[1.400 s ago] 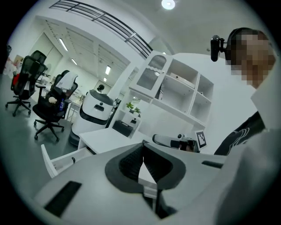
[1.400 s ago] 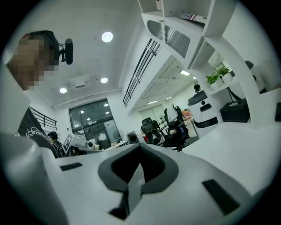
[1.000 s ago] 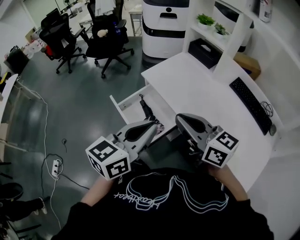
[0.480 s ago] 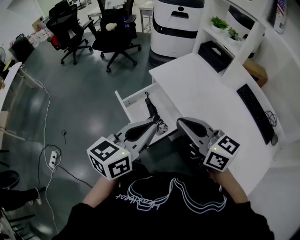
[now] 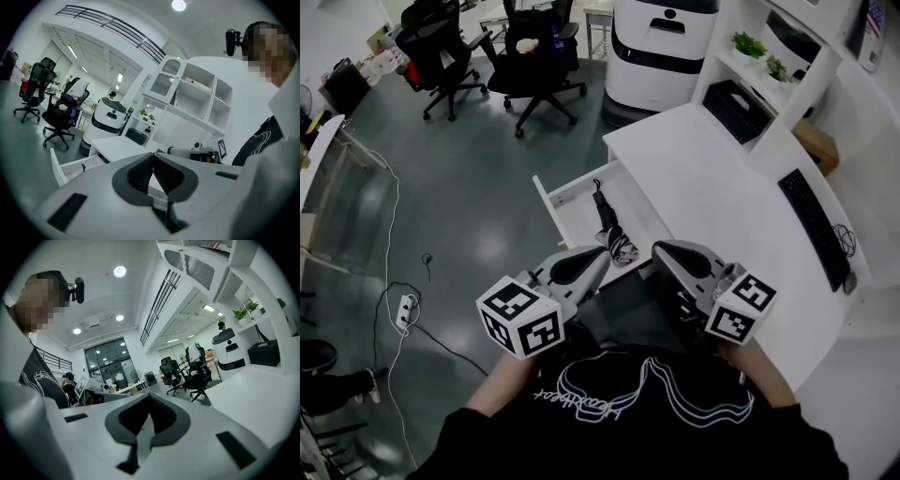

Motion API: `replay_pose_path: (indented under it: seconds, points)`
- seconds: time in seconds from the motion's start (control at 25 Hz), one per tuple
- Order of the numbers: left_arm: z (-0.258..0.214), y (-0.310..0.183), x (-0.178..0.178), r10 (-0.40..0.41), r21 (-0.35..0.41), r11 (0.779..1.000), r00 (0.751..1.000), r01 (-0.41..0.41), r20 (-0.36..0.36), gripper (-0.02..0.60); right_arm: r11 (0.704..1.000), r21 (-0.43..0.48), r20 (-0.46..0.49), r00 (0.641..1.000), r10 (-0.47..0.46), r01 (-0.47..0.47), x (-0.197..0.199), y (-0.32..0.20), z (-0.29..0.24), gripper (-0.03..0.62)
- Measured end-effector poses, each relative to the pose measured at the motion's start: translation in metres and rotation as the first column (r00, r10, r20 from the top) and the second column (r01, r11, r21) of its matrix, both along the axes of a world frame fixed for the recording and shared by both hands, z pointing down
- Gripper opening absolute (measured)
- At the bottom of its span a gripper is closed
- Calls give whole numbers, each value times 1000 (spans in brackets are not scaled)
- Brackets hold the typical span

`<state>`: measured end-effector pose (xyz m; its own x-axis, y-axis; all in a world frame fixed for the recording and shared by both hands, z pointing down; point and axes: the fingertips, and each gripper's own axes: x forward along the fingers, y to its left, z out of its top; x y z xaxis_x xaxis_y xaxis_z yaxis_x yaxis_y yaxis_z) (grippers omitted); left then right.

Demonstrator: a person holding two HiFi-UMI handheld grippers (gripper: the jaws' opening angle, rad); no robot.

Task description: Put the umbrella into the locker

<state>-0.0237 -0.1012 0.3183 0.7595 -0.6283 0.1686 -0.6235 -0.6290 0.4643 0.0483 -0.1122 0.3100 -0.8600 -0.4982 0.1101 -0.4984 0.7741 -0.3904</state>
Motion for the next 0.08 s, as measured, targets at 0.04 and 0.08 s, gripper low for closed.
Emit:
replay_pose_path:
  seconds: [0.04,0.08]
  points:
    - [3,0,-1,-1,-5,1000,1000,1,-1,5,1000,-4,1,1000,-2,2,0,1,2,3]
    - [5,1,-1,-1,-9,1000,1000,1,-2,5,1000,-8,3,1000,-3,3,-1,1,4,3]
